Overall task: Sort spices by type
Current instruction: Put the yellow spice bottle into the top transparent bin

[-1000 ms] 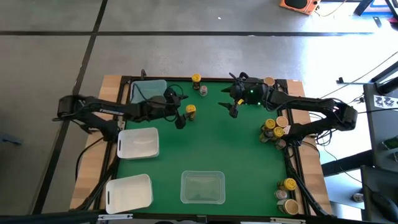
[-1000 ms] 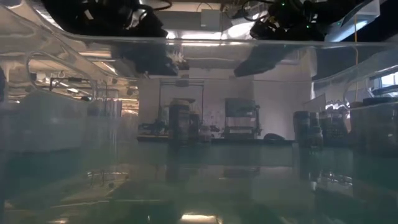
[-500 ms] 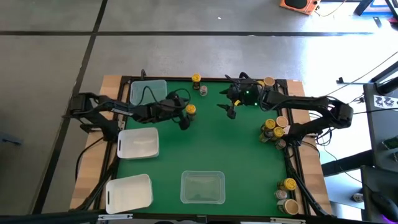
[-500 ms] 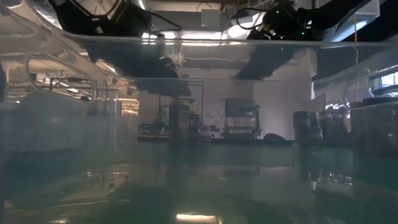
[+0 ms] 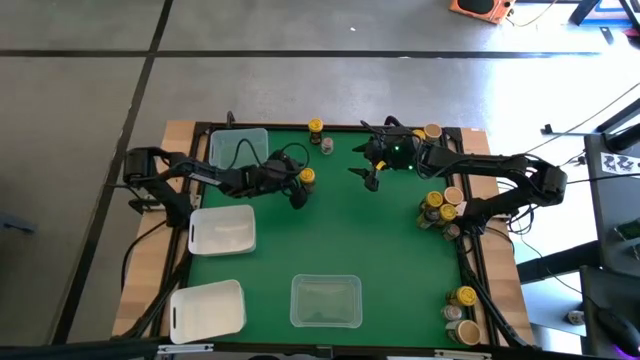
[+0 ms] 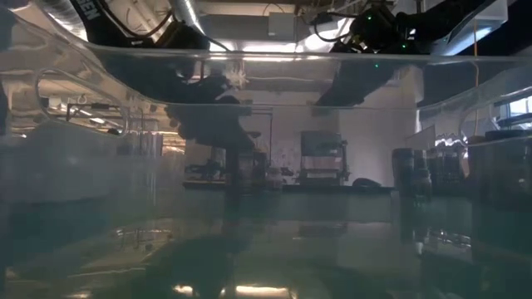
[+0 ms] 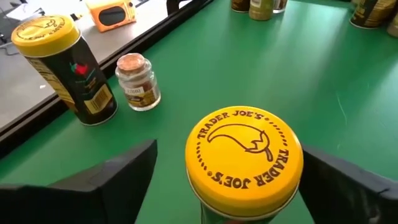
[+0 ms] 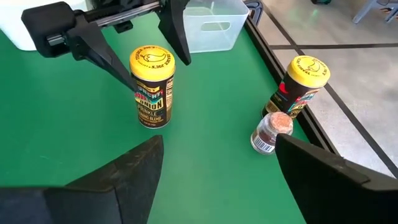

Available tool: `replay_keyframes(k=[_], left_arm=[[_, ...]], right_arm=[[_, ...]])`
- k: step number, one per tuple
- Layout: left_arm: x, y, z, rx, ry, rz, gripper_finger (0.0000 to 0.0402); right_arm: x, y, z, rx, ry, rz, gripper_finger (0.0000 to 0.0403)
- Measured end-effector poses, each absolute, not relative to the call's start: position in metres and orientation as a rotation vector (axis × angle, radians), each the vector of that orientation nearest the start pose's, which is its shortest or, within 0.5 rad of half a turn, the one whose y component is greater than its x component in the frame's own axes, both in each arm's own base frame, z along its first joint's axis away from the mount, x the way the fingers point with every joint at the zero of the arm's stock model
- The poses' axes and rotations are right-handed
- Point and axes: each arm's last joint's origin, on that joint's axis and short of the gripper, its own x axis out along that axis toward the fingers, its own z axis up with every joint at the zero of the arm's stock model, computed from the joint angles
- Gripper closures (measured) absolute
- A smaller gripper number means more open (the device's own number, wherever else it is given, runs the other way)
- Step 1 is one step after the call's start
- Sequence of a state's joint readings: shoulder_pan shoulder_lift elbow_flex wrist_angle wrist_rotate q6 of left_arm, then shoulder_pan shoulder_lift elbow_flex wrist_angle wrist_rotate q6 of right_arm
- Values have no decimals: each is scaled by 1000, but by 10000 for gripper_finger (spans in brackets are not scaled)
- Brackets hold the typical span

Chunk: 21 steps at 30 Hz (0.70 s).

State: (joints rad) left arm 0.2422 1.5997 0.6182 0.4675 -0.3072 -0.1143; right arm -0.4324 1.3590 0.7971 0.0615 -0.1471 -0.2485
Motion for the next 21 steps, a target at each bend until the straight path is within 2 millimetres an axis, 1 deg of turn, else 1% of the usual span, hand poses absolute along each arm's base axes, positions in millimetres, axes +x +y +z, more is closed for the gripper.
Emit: replay_keyframes(k=[7, 10, 15, 18, 21], left_arm=[[285, 83, 150, -93, 498, 563, 149], [285, 83, 150, -85, 500, 561, 178], [284, 83, 153, -85, 493, 561, 181], [282, 83, 162, -84, 457, 567, 181], [278, 82, 175, -77, 424, 569, 171]], right_arm=[[264, -117, 236, -100, 508, -218, 95], [264, -117, 237, -102, 501, -219, 95], [264, -117, 237, -103, 497, -220, 95], [264, -117, 237, -104, 496, -220, 95], [264, -117, 237, -104, 494, -220, 95]])
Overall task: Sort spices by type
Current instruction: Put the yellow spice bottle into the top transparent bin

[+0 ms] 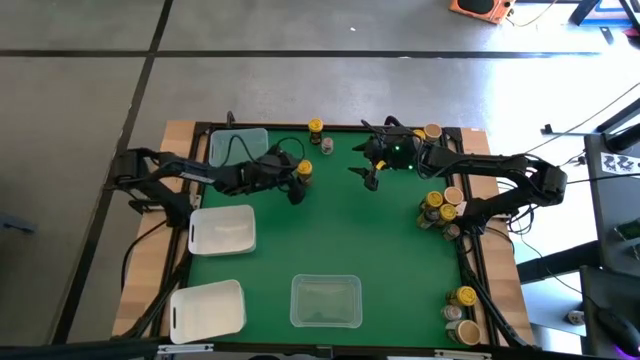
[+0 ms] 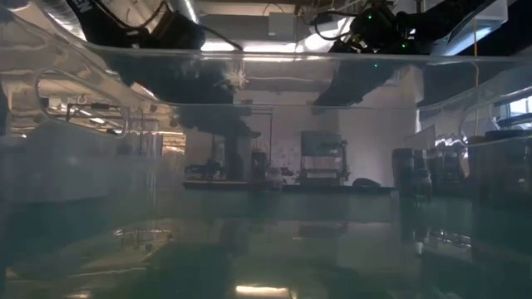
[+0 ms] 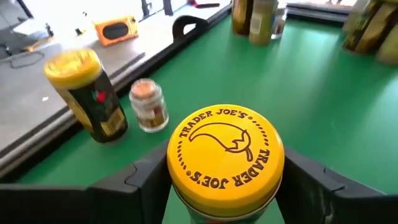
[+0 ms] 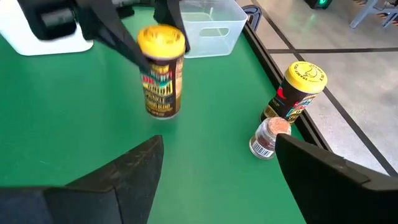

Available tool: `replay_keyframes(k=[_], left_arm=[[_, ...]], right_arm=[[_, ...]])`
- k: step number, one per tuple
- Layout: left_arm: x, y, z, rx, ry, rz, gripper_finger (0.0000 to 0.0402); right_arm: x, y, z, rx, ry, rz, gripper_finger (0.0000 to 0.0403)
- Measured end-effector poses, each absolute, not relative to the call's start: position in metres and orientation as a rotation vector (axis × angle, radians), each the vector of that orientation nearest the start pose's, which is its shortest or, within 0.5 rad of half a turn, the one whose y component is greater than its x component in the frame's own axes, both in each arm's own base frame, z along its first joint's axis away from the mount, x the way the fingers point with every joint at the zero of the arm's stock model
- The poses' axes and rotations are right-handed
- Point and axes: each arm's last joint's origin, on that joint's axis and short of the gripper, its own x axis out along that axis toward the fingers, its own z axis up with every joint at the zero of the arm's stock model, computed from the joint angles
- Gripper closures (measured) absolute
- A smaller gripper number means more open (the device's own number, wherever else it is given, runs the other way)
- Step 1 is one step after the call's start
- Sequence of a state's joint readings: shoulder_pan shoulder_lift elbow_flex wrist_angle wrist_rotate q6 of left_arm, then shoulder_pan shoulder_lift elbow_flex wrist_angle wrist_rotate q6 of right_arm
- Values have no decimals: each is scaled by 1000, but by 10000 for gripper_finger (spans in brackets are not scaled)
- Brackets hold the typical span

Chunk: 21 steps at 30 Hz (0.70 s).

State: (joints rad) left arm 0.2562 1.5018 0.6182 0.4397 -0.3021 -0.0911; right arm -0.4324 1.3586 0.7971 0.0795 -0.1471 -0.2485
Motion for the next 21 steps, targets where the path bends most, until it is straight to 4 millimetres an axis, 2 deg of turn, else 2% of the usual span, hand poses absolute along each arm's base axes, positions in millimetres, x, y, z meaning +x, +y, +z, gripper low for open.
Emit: replay_keyframes(k=[5, 13, 17, 21], left_arm=[[263, 80, 202, -20, 388, 646, 166], [224, 77, 242, 63, 373, 852, 163], [203, 80, 252, 79, 393, 978, 162], [186, 88, 252, 45, 432, 1102, 161]], right_arm=[[264, -117, 237, -105, 493, -220, 95], [264, -117, 238, -105, 491, -221, 95], [264, -117, 238, -107, 487, -222, 95], [265, -117, 238, -108, 483, -222, 95]])
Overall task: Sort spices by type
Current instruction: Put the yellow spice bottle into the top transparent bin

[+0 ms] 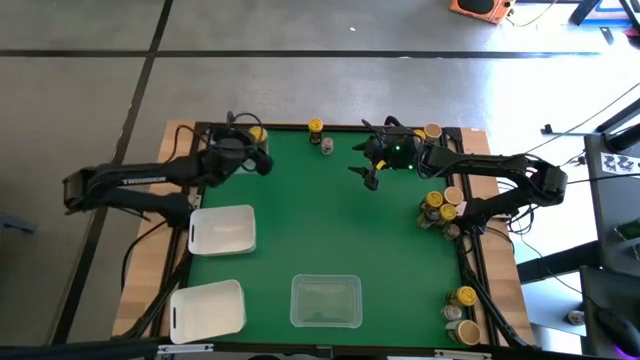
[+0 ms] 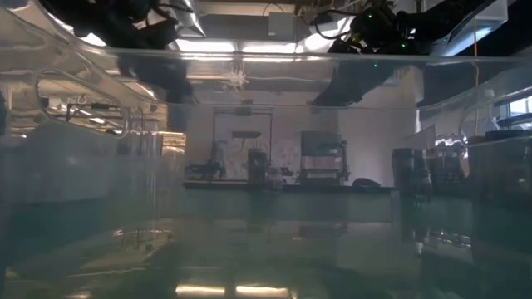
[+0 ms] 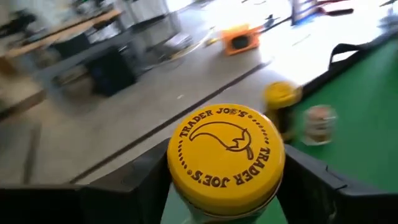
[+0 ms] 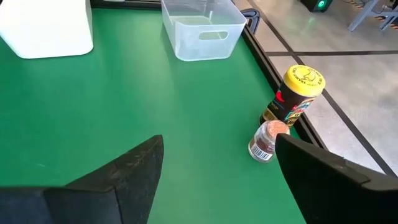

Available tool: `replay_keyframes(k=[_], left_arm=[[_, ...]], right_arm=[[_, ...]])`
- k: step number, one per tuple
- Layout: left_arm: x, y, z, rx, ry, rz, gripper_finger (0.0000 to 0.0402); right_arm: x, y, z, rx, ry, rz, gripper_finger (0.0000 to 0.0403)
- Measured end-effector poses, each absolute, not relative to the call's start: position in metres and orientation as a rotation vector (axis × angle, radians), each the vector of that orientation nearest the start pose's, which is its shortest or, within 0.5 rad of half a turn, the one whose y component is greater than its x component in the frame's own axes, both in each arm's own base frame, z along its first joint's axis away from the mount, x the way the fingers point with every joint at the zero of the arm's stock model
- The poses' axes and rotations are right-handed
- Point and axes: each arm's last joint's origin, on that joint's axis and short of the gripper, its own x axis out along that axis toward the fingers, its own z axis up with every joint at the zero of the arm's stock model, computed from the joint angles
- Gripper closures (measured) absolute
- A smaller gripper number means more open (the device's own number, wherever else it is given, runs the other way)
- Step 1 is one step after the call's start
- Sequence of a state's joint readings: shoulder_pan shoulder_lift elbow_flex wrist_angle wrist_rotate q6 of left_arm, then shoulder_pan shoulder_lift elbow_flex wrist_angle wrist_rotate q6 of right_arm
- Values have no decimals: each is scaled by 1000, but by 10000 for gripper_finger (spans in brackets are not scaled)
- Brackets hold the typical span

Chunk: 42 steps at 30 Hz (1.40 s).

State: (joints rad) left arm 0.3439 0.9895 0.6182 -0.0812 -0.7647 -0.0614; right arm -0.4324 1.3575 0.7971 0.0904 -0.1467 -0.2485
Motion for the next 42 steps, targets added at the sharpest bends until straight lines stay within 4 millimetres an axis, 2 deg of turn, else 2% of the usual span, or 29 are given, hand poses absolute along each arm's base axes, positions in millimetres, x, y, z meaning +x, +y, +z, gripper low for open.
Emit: replay_keyframes(k=[4, 11, 22, 31, 42], left_arm=[[173, 98, 247, -39, 447, 1215, 161], [155, 115, 226, -142, 505, 1356, 161], [133, 125, 198, -207, 573, 1478, 160], [125, 126, 182, -234, 558, 1520, 160], [124, 128, 182, -233, 551, 1527, 153]], right_arm=[[265, -118, 239, -111, 473, -224, 95], [265, -118, 240, -114, 464, -225, 95], [265, -118, 240, -114, 466, -225, 95], [265, -118, 240, -114, 464, -225, 95], [265, -118, 240, -114, 464, -225, 95]])
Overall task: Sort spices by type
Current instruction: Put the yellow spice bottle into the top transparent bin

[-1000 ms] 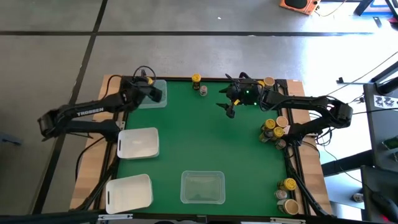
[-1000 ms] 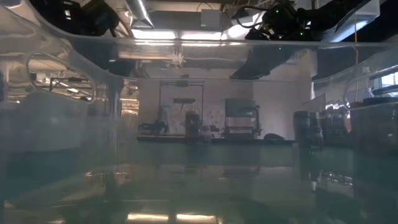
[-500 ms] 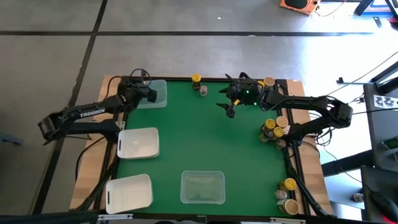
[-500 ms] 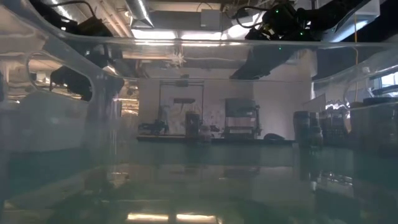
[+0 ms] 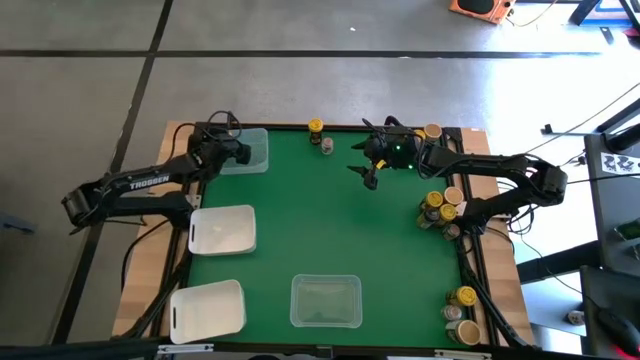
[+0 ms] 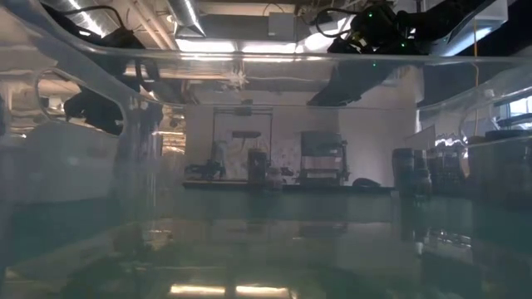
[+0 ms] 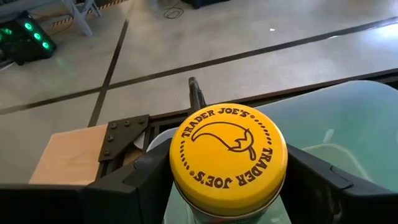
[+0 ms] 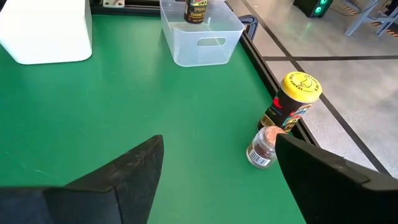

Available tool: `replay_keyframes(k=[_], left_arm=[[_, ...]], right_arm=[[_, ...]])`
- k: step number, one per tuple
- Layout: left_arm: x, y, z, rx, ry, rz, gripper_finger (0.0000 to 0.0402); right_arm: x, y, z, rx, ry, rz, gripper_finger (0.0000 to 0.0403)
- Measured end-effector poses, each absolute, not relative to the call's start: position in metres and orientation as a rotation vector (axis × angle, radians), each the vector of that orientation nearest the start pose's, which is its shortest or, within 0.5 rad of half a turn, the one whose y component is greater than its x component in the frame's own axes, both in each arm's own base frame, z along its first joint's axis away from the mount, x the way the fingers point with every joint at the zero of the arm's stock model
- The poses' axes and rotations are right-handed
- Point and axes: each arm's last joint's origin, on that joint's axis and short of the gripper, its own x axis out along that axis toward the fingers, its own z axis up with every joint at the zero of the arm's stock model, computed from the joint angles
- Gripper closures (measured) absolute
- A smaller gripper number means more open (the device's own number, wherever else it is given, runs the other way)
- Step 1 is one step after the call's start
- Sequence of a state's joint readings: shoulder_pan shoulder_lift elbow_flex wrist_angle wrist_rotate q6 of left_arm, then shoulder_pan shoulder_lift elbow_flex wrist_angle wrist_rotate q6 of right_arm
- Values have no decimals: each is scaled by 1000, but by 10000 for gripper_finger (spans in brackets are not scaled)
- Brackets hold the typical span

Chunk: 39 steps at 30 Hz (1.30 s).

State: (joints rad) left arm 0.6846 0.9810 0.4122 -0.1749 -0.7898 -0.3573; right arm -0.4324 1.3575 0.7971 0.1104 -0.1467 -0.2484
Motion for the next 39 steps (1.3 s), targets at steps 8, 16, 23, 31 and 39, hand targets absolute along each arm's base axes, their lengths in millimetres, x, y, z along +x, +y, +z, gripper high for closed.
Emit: replay_keyframes(k=[8, 16, 23, 31, 39], left_arm=[[124, 128, 182, -222, 562, 1523, 117], [125, 128, 187, -179, 582, 1501, 115], [138, 133, 220, -187, 517, 1316, 115], [159, 134, 240, -291, 332, 880, 115], [183, 135, 234, -278, 294, 784, 115]], right_arm=[[265, -118, 240, -113, 465, -225, 95], [265, -118, 240, -112, 470, -224, 95], [265, -118, 240, -112, 470, -224, 95], [265, -118, 240, -113, 466, -225, 95], [265, -118, 240, -113, 467, -225, 95]])
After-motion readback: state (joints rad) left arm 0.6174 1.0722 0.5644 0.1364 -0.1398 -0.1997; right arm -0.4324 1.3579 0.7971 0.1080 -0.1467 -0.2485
